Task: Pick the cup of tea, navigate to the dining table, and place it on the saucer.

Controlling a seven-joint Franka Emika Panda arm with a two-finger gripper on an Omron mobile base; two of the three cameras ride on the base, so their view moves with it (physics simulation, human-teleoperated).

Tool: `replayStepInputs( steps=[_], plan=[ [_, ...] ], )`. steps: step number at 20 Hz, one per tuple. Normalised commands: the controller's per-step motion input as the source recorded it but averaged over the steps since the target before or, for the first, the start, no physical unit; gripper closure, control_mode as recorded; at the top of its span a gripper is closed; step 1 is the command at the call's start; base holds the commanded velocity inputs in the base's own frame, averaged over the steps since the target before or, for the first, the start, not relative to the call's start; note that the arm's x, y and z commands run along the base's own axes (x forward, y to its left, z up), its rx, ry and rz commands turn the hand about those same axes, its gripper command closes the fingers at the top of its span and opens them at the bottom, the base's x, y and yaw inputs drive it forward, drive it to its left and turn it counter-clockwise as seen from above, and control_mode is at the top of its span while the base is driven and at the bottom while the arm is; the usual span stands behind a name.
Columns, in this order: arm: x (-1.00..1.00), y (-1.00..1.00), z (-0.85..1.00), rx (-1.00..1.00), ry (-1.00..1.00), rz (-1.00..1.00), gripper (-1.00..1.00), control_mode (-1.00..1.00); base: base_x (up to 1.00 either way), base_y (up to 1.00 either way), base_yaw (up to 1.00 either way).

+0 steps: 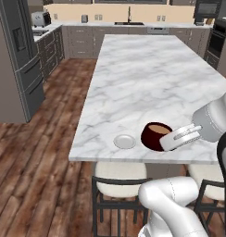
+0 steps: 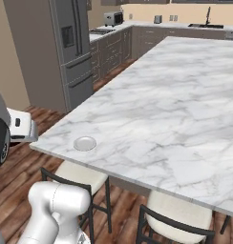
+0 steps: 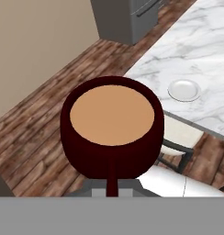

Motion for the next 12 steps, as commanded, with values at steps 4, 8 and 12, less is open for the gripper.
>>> replayStepInputs(
  steps=[4,8,12],
  plan=[
    [0.0,0.0,0.0,0.0,0.0,0.0,1.0,1.0,0.0,0.0,0.0],
    [0.1,-0.57,-0.06,0.02,0.0,0.13,1.0,-1.0,0.0,0.0,0.0],
    [0.25,-0.83,-0.06,0.03,0.02,0.36,1.0,-1.0,0.0,0.0,0.0]
  ],
)
